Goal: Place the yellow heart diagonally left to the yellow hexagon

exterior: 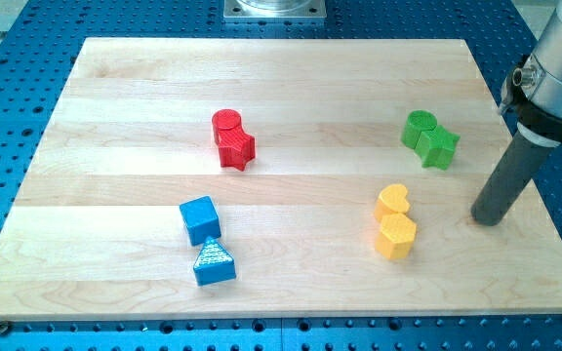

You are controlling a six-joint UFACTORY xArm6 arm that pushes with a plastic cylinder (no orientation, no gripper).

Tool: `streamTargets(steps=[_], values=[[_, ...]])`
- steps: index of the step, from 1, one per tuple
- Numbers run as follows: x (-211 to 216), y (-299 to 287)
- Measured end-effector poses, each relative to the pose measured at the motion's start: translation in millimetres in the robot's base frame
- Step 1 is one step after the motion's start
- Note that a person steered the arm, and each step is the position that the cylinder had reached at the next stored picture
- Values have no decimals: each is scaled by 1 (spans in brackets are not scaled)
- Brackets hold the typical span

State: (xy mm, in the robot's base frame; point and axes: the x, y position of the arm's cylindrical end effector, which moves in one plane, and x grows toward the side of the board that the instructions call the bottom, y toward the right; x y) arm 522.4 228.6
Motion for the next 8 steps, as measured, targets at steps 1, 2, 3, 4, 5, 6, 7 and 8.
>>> streamTargets(steps=[1,2,3,4,5,6,7,8], values=[[14,-39],[18,-59],[6,-59],[6,-60],[6,-61],[6,-64],[6,-68],[-19,-114]])
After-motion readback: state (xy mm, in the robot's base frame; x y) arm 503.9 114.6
